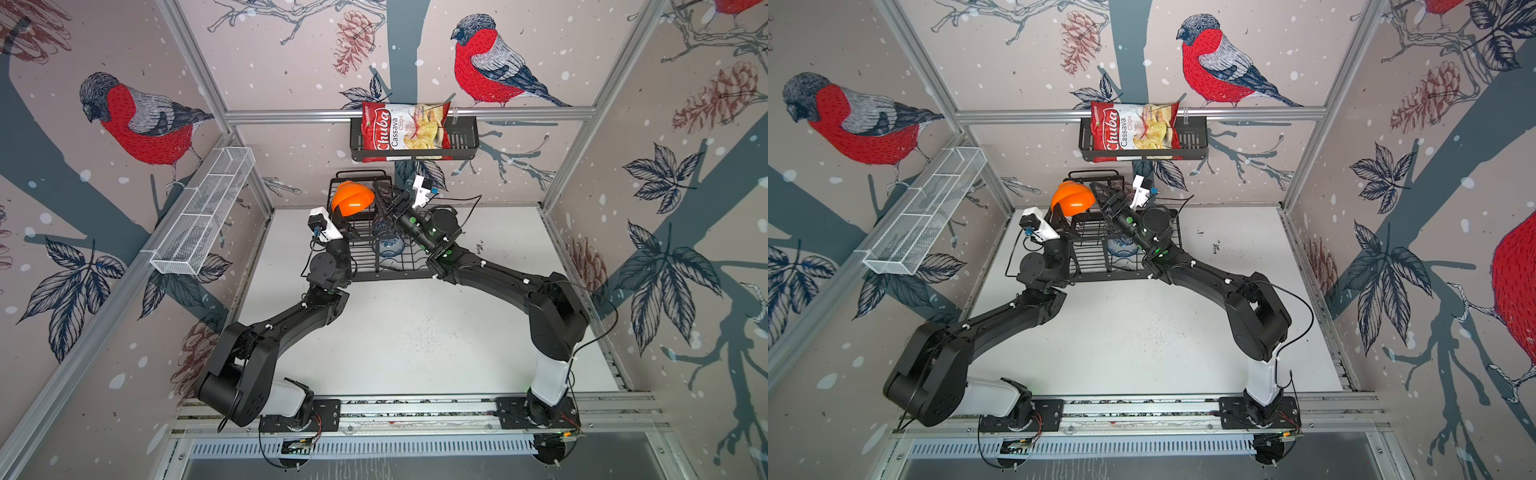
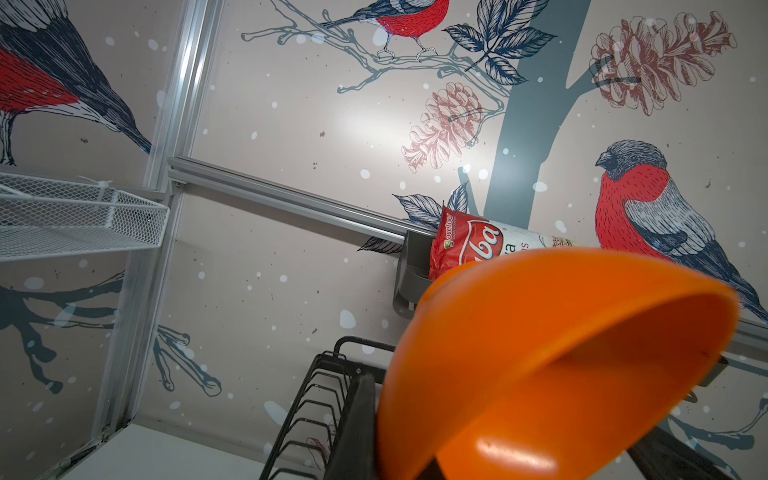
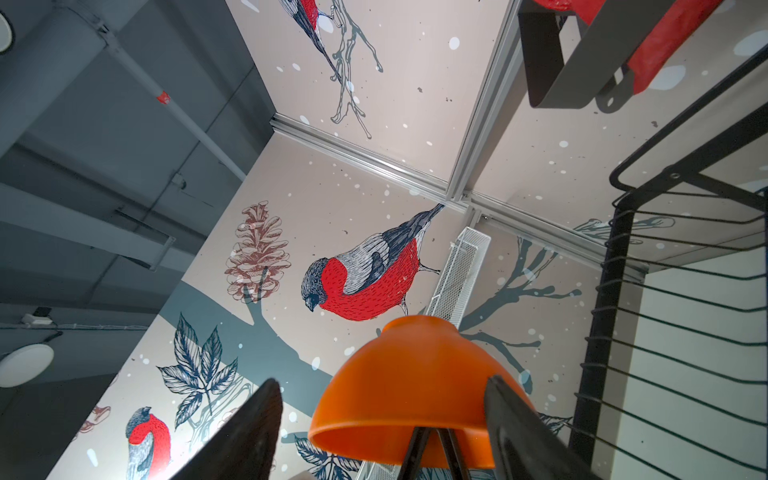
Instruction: Load the bowls into the dish rack
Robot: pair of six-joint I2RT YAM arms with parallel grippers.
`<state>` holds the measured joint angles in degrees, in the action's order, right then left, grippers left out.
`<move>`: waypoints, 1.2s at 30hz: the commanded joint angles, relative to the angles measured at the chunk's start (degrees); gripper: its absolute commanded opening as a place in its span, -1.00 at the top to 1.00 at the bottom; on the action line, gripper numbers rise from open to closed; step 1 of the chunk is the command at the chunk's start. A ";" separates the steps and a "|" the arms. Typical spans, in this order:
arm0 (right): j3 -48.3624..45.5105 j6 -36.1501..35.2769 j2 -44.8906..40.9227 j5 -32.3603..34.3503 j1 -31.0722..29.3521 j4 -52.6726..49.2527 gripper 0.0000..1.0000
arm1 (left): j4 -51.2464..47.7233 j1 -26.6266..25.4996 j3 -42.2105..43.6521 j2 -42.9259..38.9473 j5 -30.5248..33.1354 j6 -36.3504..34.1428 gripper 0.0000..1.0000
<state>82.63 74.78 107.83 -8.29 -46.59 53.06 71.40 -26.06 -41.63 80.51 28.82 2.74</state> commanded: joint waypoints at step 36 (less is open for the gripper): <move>-2.69 0.30 -5.05 -2.34 1.39 2.01 -0.18 | 7.45 -7.33 -11.67 11.56 2.29 -17.16 1.00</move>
<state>80.20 73.78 102.74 -8.88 -45.60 49.93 72.49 -32.18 -52.86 91.42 31.03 -10.63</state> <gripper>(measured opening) 0.599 0.096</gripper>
